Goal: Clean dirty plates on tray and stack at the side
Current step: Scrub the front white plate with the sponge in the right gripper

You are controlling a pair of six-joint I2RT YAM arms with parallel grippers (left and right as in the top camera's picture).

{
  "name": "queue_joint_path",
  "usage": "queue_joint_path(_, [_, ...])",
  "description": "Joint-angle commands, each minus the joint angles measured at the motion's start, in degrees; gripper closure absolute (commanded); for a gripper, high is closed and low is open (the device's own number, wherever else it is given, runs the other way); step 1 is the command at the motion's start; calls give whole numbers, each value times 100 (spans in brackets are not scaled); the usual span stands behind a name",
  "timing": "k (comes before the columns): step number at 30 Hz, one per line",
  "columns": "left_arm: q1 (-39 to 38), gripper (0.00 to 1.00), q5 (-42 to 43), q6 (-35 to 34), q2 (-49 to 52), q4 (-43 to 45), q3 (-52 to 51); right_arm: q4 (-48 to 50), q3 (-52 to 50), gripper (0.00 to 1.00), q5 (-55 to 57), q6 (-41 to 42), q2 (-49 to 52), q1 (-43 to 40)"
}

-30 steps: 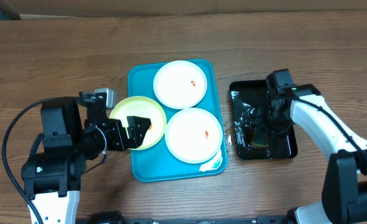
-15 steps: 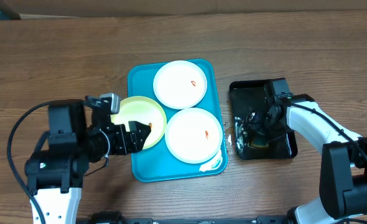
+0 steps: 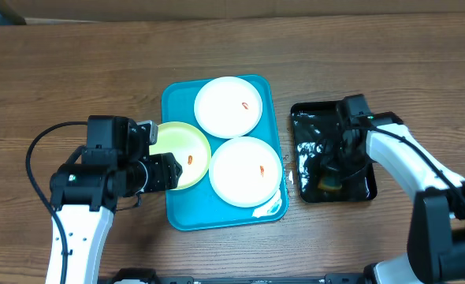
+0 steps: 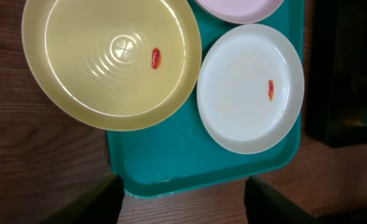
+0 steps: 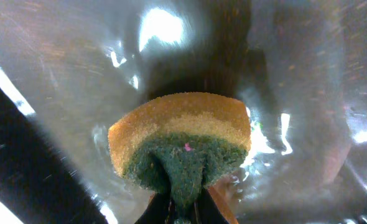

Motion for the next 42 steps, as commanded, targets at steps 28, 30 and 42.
queue_joint_path(28, [-1497,44,168,-1687,1316,2778,-1851,1725,361,96,-879,496,-761,2627])
queue_joint_path(30, [-1617,45,173,-1685,1497,3016,-1858,1801,361,96,-881,662,-634,2629])
queue_joint_path(42, [-1805,61,-160,-1836,2623,3578,-1856,1847,358,96,-949,723,-455,2649])
